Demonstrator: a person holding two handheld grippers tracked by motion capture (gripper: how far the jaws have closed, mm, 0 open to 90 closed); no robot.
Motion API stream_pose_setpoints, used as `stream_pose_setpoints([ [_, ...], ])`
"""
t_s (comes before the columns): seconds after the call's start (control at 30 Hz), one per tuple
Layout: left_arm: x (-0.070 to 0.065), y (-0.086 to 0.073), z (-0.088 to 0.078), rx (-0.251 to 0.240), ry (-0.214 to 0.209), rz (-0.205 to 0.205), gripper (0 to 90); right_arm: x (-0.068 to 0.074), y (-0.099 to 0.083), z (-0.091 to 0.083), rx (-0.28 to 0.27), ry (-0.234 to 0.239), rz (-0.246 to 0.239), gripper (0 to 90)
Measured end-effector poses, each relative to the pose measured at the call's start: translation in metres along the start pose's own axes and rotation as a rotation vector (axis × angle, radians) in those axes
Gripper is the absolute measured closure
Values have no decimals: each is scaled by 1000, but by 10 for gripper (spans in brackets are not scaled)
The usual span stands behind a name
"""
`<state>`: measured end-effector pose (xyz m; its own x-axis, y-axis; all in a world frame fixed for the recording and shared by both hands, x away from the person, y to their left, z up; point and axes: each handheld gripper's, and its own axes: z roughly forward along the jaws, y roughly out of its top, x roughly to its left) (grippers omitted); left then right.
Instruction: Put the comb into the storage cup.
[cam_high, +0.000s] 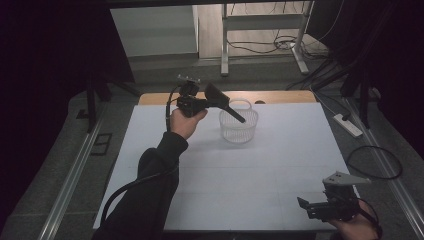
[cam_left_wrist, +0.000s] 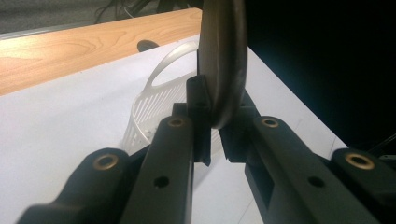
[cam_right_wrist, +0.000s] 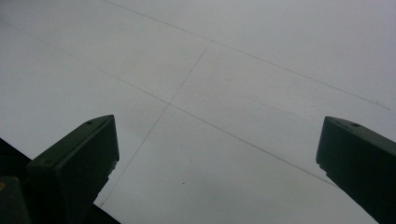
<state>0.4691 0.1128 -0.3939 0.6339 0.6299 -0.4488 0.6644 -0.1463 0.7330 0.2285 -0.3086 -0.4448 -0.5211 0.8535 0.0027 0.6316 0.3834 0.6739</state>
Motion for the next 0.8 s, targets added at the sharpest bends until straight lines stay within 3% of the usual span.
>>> stream_pose_setpoints([
  [0.8, 3, -13, 31, 14, 0, -29, 828, 0, 0, 1, 8, 9, -1, 0],
])
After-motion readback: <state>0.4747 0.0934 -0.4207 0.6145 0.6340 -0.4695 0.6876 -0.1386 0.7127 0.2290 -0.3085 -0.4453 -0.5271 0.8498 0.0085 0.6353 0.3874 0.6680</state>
